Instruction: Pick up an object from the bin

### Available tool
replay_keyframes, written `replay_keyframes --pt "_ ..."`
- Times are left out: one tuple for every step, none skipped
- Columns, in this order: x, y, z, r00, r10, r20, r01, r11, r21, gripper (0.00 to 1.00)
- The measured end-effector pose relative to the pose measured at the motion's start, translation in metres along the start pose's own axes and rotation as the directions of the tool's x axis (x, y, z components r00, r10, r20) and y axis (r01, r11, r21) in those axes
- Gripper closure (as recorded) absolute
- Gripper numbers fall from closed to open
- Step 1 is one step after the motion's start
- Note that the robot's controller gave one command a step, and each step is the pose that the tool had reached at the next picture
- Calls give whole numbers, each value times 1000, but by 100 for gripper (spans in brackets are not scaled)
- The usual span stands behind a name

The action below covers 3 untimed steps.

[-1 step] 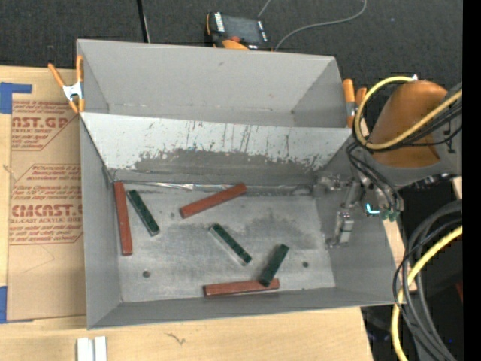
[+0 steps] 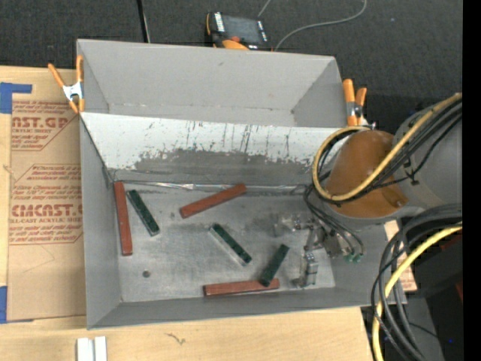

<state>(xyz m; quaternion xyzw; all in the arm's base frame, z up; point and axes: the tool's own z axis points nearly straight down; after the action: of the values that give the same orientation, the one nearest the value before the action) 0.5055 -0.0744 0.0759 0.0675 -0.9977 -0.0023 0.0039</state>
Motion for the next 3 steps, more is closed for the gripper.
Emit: replay_keyframes --pt "-2 18 7 1000 -29 6 29 1000 4 0" --pt "-2 17 7 1000 -28 7 28 1000 5 100" --pt "10 22 -142 992 -125 16 125 992 9 100"
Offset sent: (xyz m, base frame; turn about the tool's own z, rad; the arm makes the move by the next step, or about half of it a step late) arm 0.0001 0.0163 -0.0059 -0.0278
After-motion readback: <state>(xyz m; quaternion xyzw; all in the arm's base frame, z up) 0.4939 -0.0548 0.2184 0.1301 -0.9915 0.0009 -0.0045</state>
